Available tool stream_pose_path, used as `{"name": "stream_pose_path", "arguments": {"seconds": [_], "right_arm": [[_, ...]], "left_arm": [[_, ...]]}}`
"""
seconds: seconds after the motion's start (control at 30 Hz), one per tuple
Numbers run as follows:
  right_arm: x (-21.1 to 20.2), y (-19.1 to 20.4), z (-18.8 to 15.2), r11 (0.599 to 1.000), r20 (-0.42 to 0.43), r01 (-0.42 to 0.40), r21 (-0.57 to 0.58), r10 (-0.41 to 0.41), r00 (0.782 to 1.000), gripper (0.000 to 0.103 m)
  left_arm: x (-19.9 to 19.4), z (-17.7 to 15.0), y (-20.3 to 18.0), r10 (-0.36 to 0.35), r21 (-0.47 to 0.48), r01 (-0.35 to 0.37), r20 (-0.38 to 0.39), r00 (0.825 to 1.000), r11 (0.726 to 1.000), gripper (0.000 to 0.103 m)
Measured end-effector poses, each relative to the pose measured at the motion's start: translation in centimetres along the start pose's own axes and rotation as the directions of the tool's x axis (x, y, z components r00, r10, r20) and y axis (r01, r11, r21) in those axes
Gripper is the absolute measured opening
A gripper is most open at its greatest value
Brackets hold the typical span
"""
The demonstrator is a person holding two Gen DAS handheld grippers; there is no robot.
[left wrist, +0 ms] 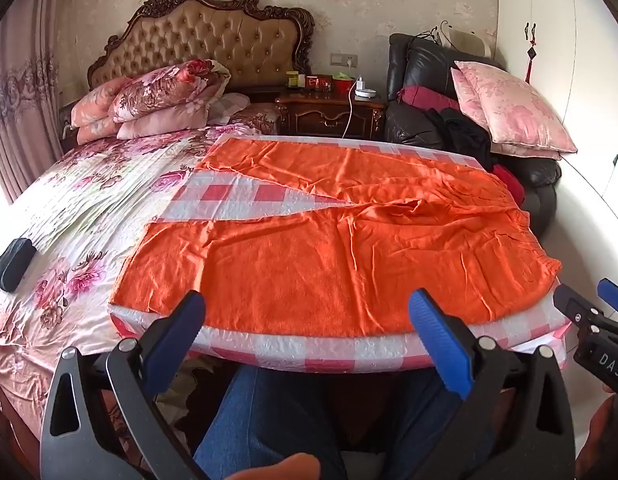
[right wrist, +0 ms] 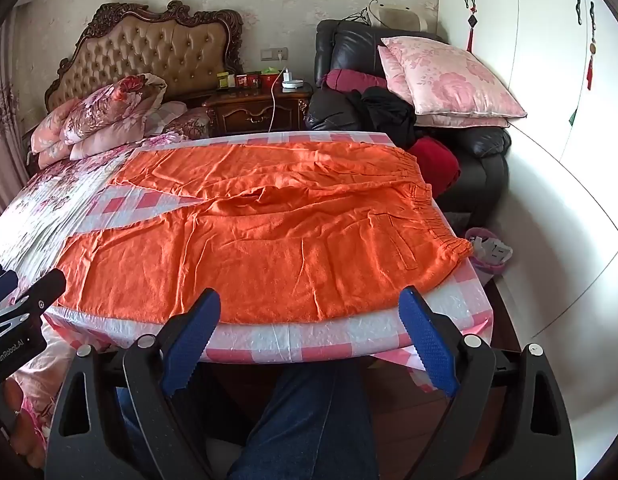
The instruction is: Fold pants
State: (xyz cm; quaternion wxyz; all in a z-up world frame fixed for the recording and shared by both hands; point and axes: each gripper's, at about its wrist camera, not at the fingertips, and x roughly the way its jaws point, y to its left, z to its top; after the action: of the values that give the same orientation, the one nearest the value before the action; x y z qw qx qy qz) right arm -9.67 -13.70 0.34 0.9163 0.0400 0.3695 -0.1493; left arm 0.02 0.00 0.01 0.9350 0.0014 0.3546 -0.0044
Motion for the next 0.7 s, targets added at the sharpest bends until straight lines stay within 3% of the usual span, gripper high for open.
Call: {"name": "stream_pose_path", "arguments": {"seconds": [0.7], "right_arm": [[-0.02, 0.09, -0.23, 1.000, -0.003, -0.007, 0.001, 0.007, 1.000, 0.088]], "left_arm": [[0.78, -0.88, -0.01, -0.010, -0.010, 0.010, -0.007, 1.000, 1.000, 0.102]]}}
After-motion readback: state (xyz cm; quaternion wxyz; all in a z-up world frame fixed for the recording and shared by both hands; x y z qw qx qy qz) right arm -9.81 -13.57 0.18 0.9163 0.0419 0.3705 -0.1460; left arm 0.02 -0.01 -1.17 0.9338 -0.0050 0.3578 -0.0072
